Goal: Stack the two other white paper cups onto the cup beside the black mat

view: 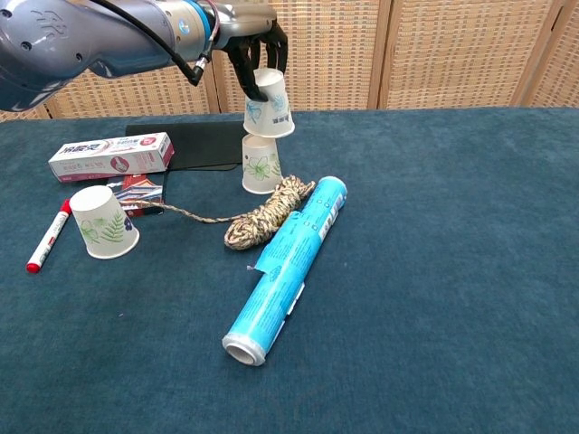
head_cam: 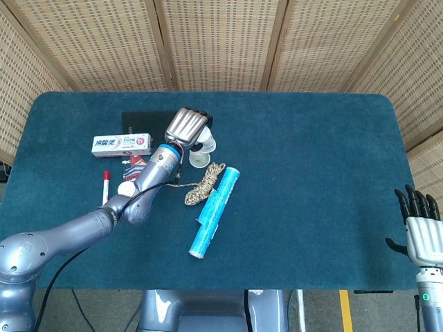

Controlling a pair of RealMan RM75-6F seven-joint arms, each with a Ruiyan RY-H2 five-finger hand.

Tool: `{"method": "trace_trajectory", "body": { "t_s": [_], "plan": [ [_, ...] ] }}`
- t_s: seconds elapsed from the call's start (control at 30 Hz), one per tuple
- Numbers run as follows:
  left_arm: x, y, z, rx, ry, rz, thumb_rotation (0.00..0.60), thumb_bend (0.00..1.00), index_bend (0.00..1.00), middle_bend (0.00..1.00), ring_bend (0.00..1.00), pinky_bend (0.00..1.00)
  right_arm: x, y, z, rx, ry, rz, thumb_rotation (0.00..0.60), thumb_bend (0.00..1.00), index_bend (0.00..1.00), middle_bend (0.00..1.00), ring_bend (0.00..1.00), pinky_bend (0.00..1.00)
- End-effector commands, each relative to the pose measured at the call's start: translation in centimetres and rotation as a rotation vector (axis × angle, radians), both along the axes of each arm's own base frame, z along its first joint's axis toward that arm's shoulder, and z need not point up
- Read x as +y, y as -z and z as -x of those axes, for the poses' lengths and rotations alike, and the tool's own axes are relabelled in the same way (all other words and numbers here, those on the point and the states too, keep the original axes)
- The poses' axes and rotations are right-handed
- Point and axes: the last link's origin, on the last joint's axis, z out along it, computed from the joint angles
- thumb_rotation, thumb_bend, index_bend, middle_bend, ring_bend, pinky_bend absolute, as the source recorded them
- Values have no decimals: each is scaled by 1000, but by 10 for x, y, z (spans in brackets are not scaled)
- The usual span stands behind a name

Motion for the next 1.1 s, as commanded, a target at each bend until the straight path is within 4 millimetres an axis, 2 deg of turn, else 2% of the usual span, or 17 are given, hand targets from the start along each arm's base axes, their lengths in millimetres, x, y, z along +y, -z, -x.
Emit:
{"method": "trace_trajectory", "body": {
  "t_s": [0.03, 0.3, 0.37, 0.43, 0.53, 0.6, 0.67, 0.73, 0.87, 1.0, 1.1],
  "plan": [
    [0, 0, 1, 5, -11, 7, 600, 315, 493, 380, 380, 346, 0, 0, 0, 0, 0, 0, 600, 0, 0, 0, 0, 0],
    [1, 4, 5, 13, -34, 6, 600, 315, 481, 376, 379, 332, 1, -1, 0, -4, -2, -1, 600, 0, 0, 0, 0, 0],
    [1, 7, 8, 16, -47, 14, 600, 305, 463, 352, 354, 313, 1, -1, 0, -5, -1, 1, 600, 0, 0, 0, 0, 0],
    [2, 7, 10, 23, -57, 22, 600, 228, 389, 268, 231, 243, 1, -1, 0, -6, -1, 1, 600, 0, 0, 0, 0, 0],
    [1, 5, 12, 46, -71, 40, 600, 71, 204, 109, 46, 114, 1, -1, 0, -6, -1, 0, 600, 0, 0, 0, 0, 0],
    [-1, 1, 13, 55, -79, 51, 600, 14, 117, 40, 5, 72, 1, -1, 0, -6, -2, -1, 600, 0, 0, 0, 0, 0],
    [-3, -3, 11, 51, -79, 51, 600, 0, 40, 3, 0, 33, 1, -1, 0, -8, -3, -2, 600, 0, 0, 0, 0, 0],
    [-6, -9, 11, 44, -74, 49, 600, 0, 3, 0, 0, 7, 2, -1, -1, -8, -5, -1, 600, 0, 0, 0, 0, 0],
    [-14, -23, 12, 31, -51, 42, 600, 0, 0, 0, 0, 0, 2, -1, -2, -9, -9, -4, 600, 0, 0, 0, 0, 0],
    [-39, -44, 29, 22, 1, 59, 600, 0, 0, 0, 0, 4, 3, 0, -2, -9, -12, -9, 600, 0, 0, 0, 0, 0],
    [-65, -61, 64, 55, 12, 90, 600, 0, 0, 0, 0, 37, 3, 2, -3, -9, -15, -17, 600, 0, 0, 0, 0, 0]
  ]
}}
